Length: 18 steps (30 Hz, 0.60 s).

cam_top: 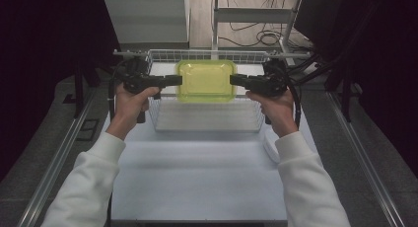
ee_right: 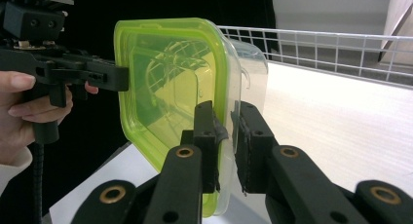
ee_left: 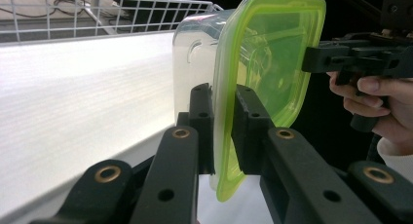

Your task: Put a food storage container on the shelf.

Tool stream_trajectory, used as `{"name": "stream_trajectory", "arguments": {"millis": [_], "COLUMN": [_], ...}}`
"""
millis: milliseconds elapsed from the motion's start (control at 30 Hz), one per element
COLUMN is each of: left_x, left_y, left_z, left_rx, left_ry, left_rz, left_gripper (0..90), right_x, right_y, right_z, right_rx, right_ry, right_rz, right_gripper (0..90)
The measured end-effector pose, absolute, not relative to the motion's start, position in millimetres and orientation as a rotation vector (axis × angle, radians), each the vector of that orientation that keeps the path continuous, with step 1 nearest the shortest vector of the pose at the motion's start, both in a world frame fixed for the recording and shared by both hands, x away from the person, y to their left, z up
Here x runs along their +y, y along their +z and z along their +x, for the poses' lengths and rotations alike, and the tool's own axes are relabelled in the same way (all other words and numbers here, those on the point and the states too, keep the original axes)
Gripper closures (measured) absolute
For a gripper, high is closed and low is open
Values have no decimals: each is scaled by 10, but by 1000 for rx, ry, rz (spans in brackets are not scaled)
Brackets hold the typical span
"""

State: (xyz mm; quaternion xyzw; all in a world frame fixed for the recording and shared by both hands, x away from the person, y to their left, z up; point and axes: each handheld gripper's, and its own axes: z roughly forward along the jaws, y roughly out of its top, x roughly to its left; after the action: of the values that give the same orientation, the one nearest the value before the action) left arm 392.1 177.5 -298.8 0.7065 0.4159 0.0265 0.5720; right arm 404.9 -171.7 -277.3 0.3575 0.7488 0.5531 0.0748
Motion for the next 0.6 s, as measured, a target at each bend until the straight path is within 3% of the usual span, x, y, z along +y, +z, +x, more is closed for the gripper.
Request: {"name": "stream_trajectory", "arguments": {"millis": [600], "left_x": [1801], "left_y": [-3108], "left_z": [4526], "left_rx": [1087], "left_ry": [-69], "left_rz": [1669], "left_gripper": [807], "right_x": [-1698], "right_y": [-2934], "right_z": [4656], "right_rx": [2292], "right_ry": [1670], "right_rz": [1299], "right_gripper": [801]}}
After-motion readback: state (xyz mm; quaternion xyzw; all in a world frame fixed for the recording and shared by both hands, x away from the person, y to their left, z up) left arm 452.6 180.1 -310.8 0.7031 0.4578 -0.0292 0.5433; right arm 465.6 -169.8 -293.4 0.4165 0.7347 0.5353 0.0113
